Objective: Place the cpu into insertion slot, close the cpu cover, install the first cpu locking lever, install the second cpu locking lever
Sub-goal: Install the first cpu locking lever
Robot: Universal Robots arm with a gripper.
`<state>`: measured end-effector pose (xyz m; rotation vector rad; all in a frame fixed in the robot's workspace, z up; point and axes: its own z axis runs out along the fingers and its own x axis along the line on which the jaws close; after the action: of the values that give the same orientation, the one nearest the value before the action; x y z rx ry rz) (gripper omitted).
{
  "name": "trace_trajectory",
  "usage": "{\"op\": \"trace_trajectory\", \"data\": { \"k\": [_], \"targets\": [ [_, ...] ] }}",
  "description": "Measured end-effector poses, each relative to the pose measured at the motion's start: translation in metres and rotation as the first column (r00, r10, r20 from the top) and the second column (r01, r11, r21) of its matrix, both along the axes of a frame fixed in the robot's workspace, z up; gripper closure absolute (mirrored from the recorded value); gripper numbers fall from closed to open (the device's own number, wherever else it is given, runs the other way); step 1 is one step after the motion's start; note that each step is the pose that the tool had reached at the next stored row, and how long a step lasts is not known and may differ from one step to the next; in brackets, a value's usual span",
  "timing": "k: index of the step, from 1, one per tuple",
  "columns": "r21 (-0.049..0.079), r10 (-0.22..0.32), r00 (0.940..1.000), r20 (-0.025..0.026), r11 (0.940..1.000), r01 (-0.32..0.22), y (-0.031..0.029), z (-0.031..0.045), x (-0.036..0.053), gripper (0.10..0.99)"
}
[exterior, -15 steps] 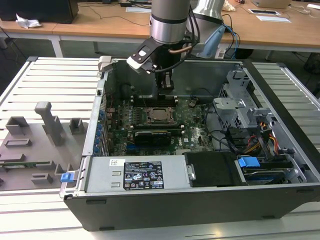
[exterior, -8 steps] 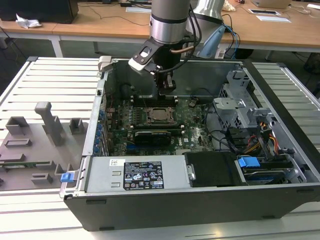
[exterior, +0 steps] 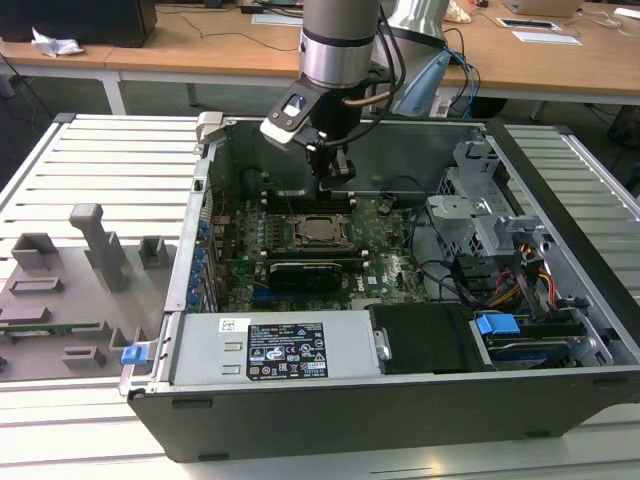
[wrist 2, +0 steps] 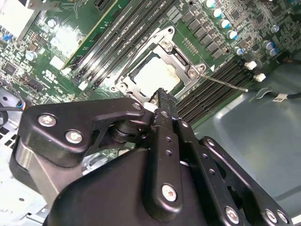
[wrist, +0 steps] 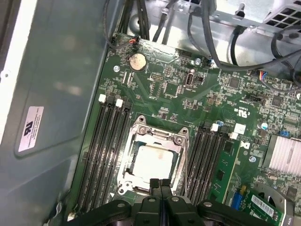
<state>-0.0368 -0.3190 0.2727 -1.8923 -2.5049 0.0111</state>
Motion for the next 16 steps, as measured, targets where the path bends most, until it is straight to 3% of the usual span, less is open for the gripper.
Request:
{"op": "trace_trajectory", "data": {
  "k": [8,16],
  "targets": [
    [0.0,0.099,0.9951,0.0,0.9951,-0.099,0.0,-0.0001,0.0,0.98],
    [0.0,0.19,0.9817,0.0,0.9817,-0.19,0.0,-0.0001,0.0,0.98]
  ]
}}
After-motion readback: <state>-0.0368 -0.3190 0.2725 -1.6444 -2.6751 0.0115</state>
